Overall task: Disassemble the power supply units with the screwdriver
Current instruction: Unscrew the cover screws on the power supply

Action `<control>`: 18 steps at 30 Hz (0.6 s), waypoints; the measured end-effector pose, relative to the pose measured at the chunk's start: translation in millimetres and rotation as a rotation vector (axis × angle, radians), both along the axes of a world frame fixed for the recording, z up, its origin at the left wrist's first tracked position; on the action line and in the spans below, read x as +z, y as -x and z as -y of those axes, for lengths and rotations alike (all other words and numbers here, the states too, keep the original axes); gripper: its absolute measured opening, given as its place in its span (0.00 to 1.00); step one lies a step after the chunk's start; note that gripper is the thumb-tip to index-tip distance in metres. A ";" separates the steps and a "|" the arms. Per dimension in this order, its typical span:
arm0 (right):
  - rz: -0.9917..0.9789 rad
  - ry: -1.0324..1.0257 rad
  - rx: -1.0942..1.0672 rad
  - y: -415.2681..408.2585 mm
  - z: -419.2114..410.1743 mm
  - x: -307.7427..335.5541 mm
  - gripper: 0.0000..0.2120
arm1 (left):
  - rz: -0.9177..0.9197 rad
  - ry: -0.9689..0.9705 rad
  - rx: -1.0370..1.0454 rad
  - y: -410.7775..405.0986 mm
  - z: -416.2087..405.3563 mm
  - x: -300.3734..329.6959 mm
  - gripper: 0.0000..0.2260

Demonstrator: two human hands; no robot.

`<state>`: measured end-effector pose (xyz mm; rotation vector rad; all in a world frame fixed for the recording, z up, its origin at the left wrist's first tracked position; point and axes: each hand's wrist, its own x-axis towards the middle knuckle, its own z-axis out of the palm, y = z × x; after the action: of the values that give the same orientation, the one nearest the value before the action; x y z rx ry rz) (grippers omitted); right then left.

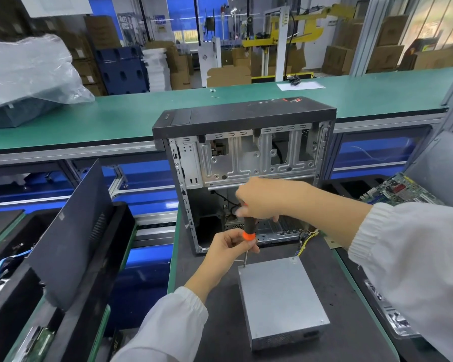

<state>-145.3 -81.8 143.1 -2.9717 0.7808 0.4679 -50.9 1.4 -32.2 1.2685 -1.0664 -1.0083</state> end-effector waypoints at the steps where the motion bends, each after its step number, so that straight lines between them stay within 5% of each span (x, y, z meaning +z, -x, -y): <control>1: -0.030 -0.080 0.027 0.9 1.6 3.3 0.07 | -0.004 0.005 0.006 -0.6 0.2 0.4 0.06; 5: -0.046 -0.201 0.055 0.9 4.4 10.7 0.28 | 0.003 0.012 0.015 -1.5 0.6 0.9 0.04; 10: 0.034 -0.009 -0.074 -0.2 -1.8 0.7 0.27 | 0.017 0.014 0.016 -1.5 0.2 -0.4 0.04; 14: -0.054 -0.130 0.045 -2.4 2.4 3.3 0.11 | -0.007 0.033 0.016 -2.2 0.2 0.1 0.05; 18: -0.031 -0.187 0.066 -1.7 4.0 9.6 0.27 | -0.034 0.044 0.009 0.0 0.1 0.0 0.05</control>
<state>-143.6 -85.8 152.6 -2.8298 0.6056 0.5582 -50.9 1.3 -32.2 1.2156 -1.0509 -0.9911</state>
